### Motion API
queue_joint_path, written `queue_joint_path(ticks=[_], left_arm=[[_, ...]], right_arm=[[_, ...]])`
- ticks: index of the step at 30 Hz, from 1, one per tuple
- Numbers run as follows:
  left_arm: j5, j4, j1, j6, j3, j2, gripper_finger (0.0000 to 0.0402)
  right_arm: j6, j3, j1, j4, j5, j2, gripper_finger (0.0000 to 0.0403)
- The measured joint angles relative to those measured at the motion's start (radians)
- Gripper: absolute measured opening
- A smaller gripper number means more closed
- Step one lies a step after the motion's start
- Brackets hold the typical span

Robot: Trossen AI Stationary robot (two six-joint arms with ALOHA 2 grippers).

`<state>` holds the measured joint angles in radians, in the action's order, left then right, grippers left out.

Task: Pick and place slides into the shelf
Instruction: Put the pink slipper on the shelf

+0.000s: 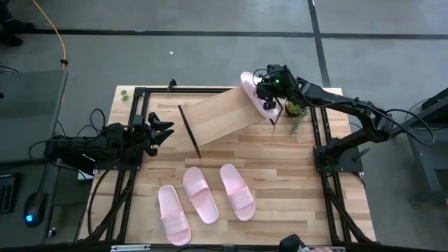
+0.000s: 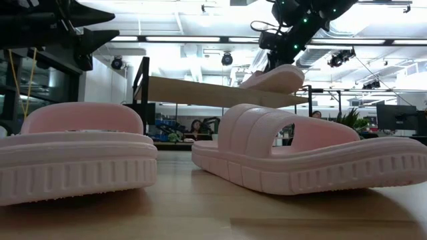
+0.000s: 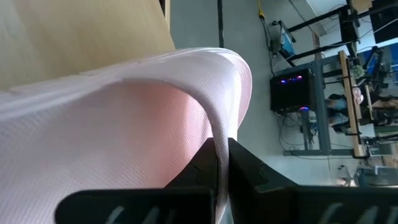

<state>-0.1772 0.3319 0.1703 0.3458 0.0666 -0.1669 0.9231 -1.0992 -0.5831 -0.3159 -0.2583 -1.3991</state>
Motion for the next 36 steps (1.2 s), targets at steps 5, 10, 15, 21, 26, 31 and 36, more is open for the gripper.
queue_joint_path(ticks=[5,10,15,21,26,31,36], left_arm=[[0.0,-0.008,0.0,0.0,0.0,0.0,0.0166],[0.0,-0.014,0.0,0.0,0.0,0.0,0.0166],[0.0,-0.014,0.0,0.0,0.0,0.0,0.0166],[0.0,-0.014,0.0,0.0,0.0,0.0,0.0166],[0.0,-0.014,0.0,0.0,0.0,0.0,0.0166],[0.0,-0.014,0.0,0.0,0.0,0.0,0.0166],[0.0,-0.014,0.0,0.001,0.0,0.0,0.0166]], right_arm=[[-0.002,0.0,0.0,-0.001,-0.001,0.0,0.0],[-0.025,0.0,0.0,-0.001,-0.003,0.0,0.0002],[-0.028,0.0,0.005,-0.002,-0.006,0.0,0.0018],[-0.026,0.001,0.005,-0.021,-0.031,0.0,0.0049],[-0.028,0.001,0.005,-0.046,-0.031,-0.001,0.0083],[-0.052,0.001,0.005,-0.047,-0.03,-0.001,0.0112],[-0.06,0.001,0.005,-0.048,-0.03,-0.001,0.0125]])
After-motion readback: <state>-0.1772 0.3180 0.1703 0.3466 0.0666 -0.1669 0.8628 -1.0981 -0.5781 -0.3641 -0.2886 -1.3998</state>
